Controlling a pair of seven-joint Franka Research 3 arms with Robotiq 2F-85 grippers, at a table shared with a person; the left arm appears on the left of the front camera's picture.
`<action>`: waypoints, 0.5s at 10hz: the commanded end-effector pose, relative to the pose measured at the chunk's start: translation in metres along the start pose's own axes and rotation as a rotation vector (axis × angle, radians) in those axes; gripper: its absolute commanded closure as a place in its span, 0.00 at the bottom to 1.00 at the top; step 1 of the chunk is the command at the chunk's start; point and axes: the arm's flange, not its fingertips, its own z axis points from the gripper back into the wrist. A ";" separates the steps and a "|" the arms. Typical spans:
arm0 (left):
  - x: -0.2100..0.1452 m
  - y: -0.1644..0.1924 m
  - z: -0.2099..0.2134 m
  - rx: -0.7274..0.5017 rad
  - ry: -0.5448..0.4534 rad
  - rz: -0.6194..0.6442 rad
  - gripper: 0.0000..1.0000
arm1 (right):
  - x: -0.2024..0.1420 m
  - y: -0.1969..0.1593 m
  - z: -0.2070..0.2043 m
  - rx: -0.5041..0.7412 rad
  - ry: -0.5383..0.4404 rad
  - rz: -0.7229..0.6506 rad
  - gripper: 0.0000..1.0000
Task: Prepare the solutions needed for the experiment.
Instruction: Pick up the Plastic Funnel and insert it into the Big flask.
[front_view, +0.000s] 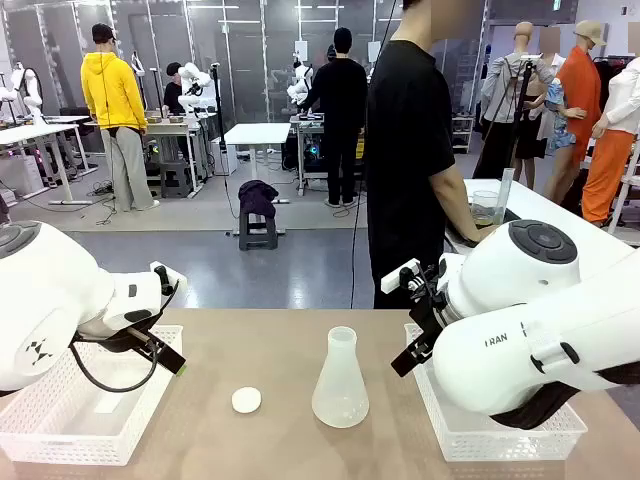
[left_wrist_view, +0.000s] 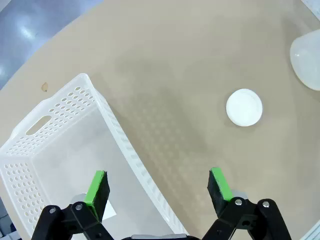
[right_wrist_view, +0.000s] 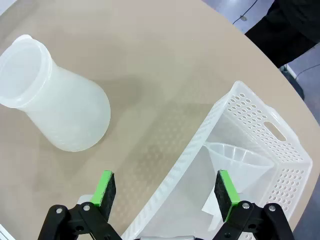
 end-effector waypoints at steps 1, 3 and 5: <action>0.000 0.000 0.000 0.000 0.000 0.000 0.00 | 0.000 0.000 0.000 0.000 0.000 0.000 0.00; 0.000 0.000 0.000 0.000 0.000 0.000 0.00 | 0.000 0.000 0.000 0.000 0.000 0.000 0.00; 0.000 0.000 0.000 0.000 0.000 0.000 0.00 | 0.000 0.000 0.000 0.000 0.000 0.000 0.00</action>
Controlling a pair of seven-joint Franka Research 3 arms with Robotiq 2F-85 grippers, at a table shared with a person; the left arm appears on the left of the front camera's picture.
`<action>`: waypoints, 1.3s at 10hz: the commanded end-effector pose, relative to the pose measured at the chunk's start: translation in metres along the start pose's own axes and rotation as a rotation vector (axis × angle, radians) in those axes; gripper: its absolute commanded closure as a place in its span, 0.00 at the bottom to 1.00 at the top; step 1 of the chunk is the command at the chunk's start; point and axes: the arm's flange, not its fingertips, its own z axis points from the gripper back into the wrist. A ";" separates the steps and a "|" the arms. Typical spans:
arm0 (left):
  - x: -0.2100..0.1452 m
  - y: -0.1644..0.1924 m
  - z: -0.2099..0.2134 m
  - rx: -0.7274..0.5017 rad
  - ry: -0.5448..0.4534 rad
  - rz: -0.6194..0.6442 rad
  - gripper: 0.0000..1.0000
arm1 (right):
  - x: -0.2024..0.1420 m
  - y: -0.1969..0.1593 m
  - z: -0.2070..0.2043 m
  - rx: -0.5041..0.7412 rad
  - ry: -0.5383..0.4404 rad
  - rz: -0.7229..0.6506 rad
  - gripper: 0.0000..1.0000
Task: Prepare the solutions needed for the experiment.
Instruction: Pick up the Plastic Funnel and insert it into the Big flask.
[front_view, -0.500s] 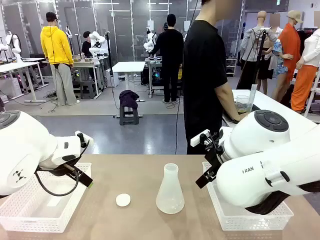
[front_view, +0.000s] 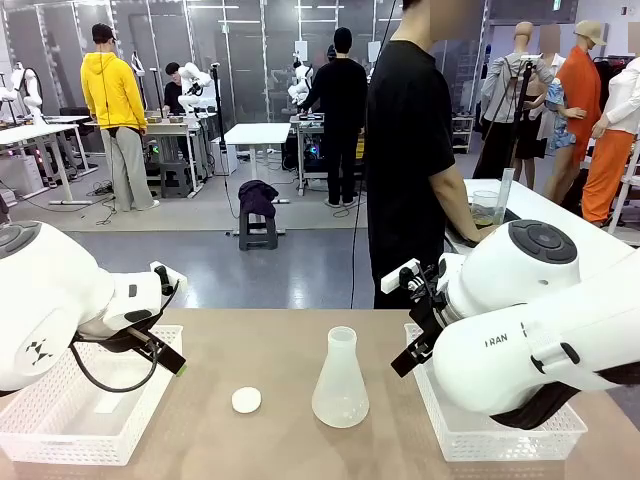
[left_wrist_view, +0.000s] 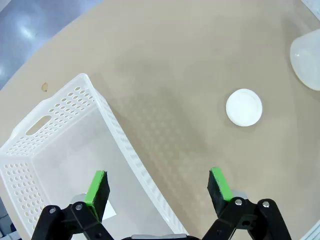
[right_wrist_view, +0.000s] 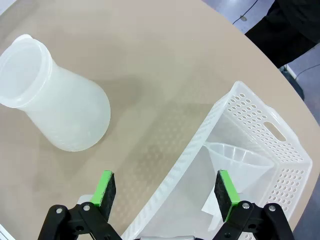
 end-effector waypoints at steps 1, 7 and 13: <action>0.000 0.000 0.000 0.000 0.000 0.000 0.00 | 0.000 0.000 0.000 0.000 0.000 -0.002 0.00; 0.000 0.000 0.000 0.000 0.000 0.000 0.00 | 0.000 0.000 0.000 0.000 0.000 -0.002 0.00; 0.000 0.000 0.000 0.000 0.000 0.000 0.00 | 0.000 0.000 0.000 0.000 0.000 -0.002 0.00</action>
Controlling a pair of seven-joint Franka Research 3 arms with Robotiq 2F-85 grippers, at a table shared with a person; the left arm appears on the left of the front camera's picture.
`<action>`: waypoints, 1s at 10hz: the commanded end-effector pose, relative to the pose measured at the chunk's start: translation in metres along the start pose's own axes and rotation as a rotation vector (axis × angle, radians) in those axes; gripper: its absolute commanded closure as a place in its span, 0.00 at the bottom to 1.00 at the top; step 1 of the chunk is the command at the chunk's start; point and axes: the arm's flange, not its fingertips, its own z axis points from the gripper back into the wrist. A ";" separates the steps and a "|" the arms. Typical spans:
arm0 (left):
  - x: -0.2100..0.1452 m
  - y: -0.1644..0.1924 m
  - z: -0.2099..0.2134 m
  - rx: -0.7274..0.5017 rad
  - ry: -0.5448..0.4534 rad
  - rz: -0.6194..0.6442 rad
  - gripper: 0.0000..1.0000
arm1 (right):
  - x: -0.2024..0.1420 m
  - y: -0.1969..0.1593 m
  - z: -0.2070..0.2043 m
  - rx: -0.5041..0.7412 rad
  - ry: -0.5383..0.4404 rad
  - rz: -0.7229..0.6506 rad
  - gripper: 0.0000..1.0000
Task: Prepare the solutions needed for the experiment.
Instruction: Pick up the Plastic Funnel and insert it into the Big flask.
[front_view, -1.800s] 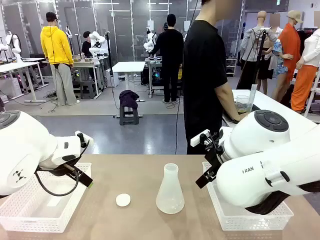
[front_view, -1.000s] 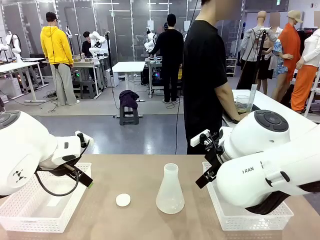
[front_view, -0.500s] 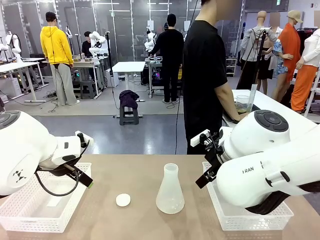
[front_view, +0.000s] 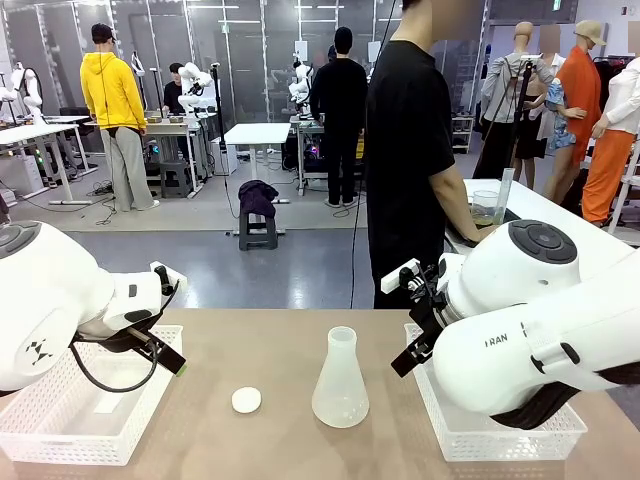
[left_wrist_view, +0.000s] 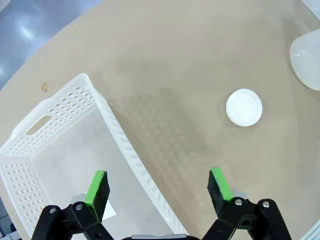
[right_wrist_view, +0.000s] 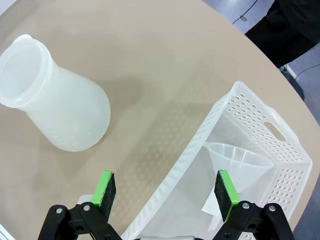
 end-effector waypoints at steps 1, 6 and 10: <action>0.000 0.000 0.000 0.000 0.000 0.000 0.00 | 0.000 0.000 0.000 0.000 0.000 0.000 0.00; 0.015 0.030 0.022 -0.361 -0.083 0.138 0.00 | -0.006 -0.037 0.039 0.300 -0.147 -0.176 0.00; 0.025 0.042 0.031 -0.447 -0.072 0.223 0.00 | 0.000 -0.044 0.056 0.317 -0.159 -0.224 0.00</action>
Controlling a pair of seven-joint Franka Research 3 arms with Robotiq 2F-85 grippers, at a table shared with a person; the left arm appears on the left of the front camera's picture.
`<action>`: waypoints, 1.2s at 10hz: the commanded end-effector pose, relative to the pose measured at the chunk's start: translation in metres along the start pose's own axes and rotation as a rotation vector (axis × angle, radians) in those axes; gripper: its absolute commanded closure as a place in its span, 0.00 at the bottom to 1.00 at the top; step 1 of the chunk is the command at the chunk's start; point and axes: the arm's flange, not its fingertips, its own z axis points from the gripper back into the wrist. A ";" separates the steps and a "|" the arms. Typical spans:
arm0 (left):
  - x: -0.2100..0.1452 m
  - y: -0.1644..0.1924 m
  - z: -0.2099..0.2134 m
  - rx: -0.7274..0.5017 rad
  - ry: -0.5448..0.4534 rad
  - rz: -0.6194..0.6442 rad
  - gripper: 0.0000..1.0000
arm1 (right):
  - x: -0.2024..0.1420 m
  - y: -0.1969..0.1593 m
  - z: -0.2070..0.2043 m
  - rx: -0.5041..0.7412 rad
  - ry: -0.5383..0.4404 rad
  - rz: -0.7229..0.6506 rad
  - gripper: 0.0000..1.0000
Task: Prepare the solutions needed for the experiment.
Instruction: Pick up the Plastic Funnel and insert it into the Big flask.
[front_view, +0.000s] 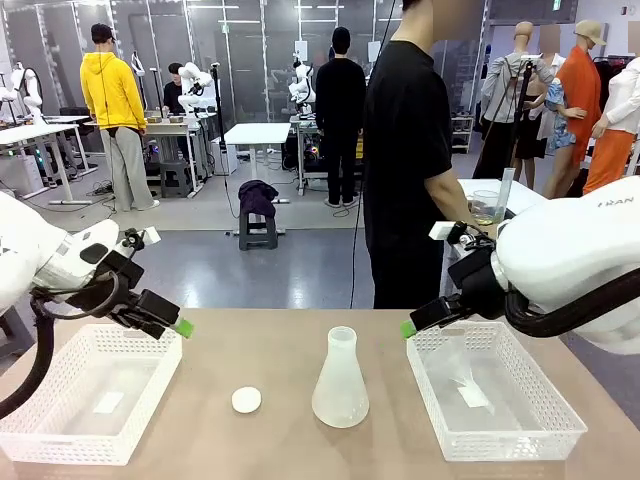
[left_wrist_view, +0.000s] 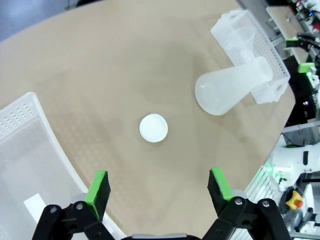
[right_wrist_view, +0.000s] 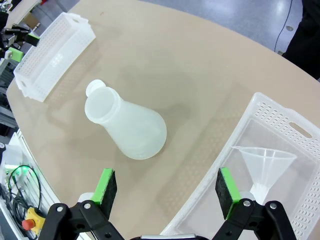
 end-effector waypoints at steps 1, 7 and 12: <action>-0.003 -0.004 -0.003 0.014 0.003 -0.018 0.00 | -0.001 0.003 -0.002 0.006 0.001 0.005 0.00; 0.009 0.013 0.015 -0.467 -0.144 0.233 0.00 | -0.003 -0.016 -0.002 0.248 -0.135 -0.113 0.00; -0.011 0.051 0.022 -0.977 -0.217 0.406 0.00 | -0.007 -0.050 -0.003 0.717 -0.278 -0.348 0.00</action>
